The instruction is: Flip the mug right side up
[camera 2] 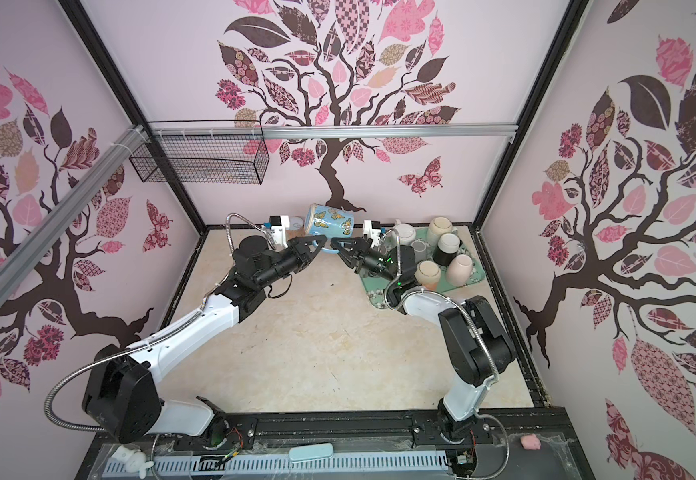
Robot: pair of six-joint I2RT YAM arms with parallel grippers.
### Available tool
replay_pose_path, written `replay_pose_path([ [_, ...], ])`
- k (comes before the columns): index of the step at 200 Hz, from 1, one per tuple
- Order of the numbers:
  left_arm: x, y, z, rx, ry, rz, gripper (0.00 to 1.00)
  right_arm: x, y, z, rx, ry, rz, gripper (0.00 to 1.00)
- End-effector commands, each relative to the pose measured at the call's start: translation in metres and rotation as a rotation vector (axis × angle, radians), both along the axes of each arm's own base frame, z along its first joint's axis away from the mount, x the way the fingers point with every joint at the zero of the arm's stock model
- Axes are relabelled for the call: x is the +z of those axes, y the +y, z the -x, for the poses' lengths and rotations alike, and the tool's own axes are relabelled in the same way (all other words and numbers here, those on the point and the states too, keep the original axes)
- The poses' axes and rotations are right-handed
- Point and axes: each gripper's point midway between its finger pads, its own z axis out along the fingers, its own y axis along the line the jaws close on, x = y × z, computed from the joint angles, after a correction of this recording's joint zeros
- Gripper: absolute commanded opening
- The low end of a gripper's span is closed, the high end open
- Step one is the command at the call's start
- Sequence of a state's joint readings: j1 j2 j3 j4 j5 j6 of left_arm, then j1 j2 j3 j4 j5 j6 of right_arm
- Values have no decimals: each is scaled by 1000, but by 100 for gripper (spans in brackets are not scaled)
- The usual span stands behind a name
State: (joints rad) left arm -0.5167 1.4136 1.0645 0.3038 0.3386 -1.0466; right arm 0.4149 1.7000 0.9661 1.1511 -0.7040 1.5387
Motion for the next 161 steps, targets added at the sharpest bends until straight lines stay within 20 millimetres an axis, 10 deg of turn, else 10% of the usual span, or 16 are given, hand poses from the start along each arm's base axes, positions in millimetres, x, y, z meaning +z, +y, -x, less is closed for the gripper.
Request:
replay_pose_path([
  [1,6,1,24,-59,-87,-66,29,53,-24,-4,-157,-165,8,0],
  [51,-10,19,34,-81,-73,-175,55,41,-8,1,-232,-260,345,0],
  [161,-96,164,50,155,176,-452,59,-35,3,-58,-363,-486,1185,0],
])
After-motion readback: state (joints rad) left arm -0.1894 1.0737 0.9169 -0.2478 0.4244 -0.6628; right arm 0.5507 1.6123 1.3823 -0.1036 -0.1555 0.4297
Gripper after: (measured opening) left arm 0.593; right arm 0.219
